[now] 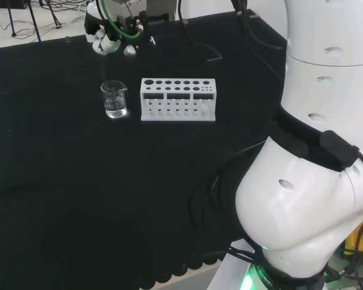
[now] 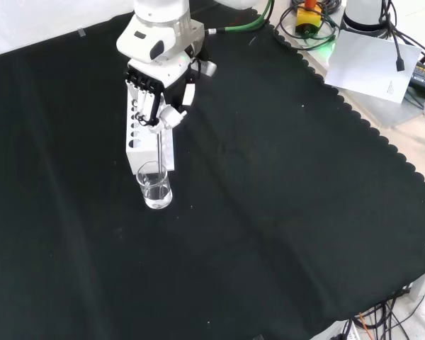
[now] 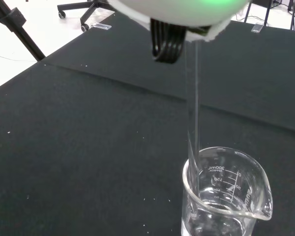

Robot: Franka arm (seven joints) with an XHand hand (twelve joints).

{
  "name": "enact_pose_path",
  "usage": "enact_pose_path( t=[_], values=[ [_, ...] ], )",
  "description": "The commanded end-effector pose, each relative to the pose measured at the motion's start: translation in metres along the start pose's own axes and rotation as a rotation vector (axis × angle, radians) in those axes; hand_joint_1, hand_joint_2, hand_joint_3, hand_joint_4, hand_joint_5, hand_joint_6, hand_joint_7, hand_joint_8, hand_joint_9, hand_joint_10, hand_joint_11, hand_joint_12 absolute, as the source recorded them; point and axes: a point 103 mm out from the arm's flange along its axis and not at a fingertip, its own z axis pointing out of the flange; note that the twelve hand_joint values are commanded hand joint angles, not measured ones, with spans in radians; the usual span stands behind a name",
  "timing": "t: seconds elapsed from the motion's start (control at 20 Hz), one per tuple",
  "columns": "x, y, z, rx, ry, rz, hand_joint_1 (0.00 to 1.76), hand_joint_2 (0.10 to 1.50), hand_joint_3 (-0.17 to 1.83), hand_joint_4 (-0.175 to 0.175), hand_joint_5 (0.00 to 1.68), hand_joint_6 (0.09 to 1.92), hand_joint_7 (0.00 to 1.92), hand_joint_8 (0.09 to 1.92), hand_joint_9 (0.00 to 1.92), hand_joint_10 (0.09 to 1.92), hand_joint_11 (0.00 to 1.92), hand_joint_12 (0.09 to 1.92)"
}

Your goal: Stir in the beaker to the left of the white test tube rack with the glass rod.

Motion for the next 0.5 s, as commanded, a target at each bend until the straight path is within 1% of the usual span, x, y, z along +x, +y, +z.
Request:
enact_pose_path(
  t=[0.05, 0.25, 0.5],
  values=[
    [-0.010, 0.022, 0.003, -0.005, 0.008, -0.001, 1.31, 0.69, 0.74, -0.175, 1.09, 0.74, 1.19, 1.15, 1.71, 0.85, 1.68, 0.78],
    [-0.028, 0.013, -0.001, -0.014, 0.007, 0.033, 1.31, 0.69, 0.74, -0.175, 1.09, 0.74, 1.19, 1.15, 1.71, 0.85, 1.68, 0.78],
    [-0.038, -0.001, -0.005, -0.013, -0.005, 0.061, 1.31, 0.69, 0.74, -0.175, 1.09, 0.74, 1.19, 1.15, 1.71, 0.85, 1.68, 0.78]
  ],
)
